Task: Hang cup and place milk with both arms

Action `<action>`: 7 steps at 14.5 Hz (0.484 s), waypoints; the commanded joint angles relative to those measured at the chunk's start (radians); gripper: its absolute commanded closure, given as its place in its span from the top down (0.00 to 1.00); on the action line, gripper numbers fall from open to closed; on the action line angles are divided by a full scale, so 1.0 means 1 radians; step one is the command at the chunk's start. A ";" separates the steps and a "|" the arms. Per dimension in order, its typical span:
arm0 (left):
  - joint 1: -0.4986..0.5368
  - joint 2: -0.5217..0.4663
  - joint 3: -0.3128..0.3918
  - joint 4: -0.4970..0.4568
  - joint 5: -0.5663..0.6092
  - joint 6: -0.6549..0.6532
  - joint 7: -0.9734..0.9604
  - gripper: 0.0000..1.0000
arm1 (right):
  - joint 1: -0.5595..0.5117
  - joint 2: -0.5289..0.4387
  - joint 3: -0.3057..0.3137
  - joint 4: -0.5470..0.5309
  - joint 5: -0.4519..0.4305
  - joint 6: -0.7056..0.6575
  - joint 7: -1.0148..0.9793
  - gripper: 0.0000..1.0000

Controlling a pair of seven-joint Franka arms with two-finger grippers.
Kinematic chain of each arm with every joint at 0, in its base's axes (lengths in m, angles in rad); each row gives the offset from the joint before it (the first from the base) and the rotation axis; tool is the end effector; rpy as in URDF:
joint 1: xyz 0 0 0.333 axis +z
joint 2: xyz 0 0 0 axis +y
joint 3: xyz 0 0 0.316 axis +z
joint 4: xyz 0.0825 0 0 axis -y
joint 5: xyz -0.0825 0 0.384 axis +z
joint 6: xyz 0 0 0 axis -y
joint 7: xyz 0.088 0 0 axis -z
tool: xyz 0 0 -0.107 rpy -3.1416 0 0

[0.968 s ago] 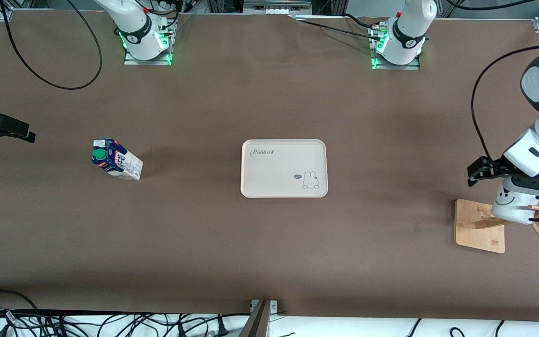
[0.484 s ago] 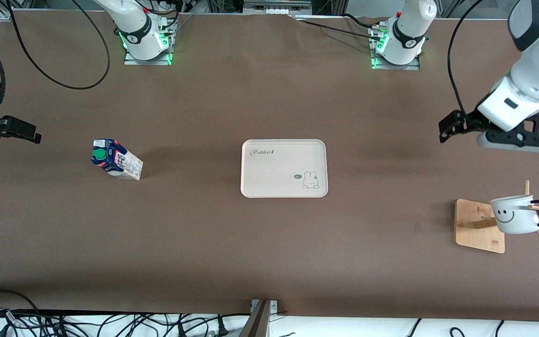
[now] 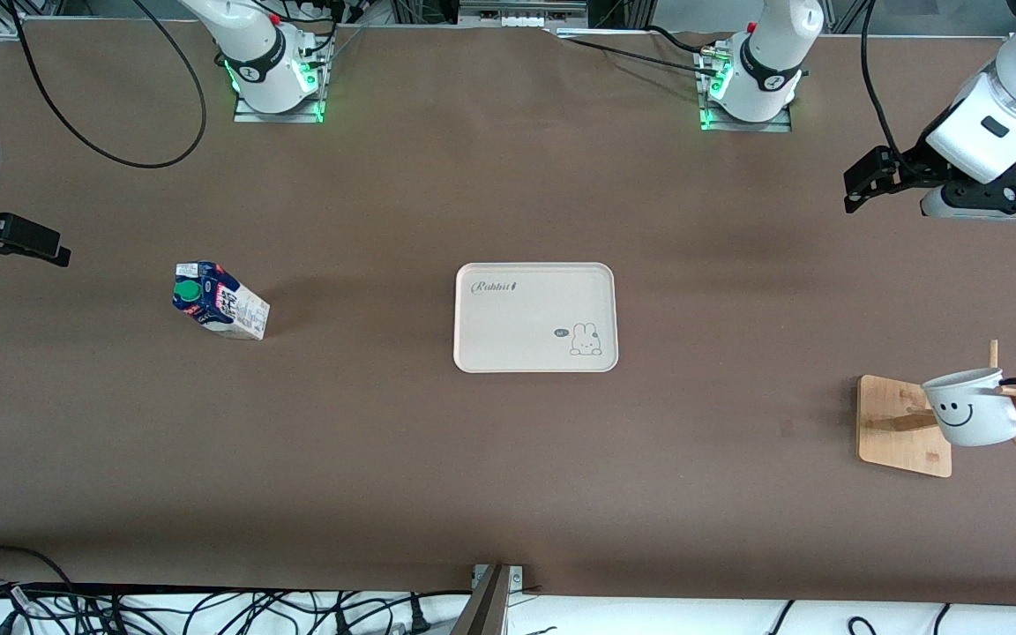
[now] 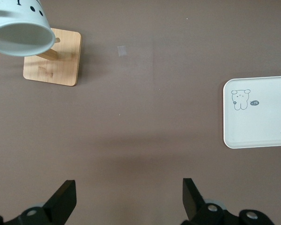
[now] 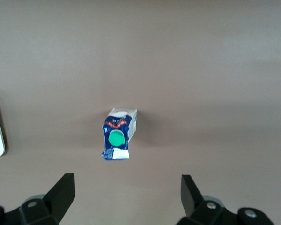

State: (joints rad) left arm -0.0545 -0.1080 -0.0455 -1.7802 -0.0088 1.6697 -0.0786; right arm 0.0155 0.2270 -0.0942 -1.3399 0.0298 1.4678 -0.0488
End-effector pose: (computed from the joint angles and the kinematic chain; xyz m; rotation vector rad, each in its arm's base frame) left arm 0.5233 -0.0545 0.5920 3.1378 -0.0318 -0.0046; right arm 0.6108 -0.0377 0.5917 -3.1229 0.0420 0.1522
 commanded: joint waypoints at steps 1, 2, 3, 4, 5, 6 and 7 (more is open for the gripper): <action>0.004 -0.004 -0.002 -0.005 -0.013 -0.005 -0.018 1.00 | -0.009 -0.028 0.030 -0.021 -0.022 -0.073 0.014 1.00; 0.004 -0.004 -0.002 -0.004 -0.013 -0.004 -0.021 1.00 | -0.003 -0.028 0.030 -0.021 -0.024 -0.073 0.015 1.00; 0.005 -0.004 -0.002 -0.004 -0.014 -0.002 -0.023 1.00 | -0.003 -0.029 0.030 -0.021 -0.024 -0.075 0.015 1.00; 0.004 -0.004 -0.004 0.002 -0.013 -0.002 -0.026 1.00 | 0.000 -0.029 0.030 -0.021 -0.030 -0.076 0.015 1.00; 0.004 -0.004 -0.005 0.007 -0.013 -0.004 -0.030 1.00 | 0.004 -0.031 0.031 -0.021 -0.037 -0.084 0.015 1.00; 0.004 -0.004 -0.005 0.007 -0.013 -0.004 -0.035 1.00 | 0.006 -0.031 0.031 -0.021 -0.037 -0.087 0.015 1.00; 0.004 -0.004 -0.004 0.007 -0.013 -0.004 -0.035 1.00 | 0.006 -0.032 0.031 -0.022 -0.037 -0.092 0.010 1.00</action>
State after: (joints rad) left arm -0.0543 -0.1073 -0.0455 -1.7814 -0.0088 1.6701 -0.0997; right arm 0.0192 0.2244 -0.0727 -1.3399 0.0152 1.3916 -0.0483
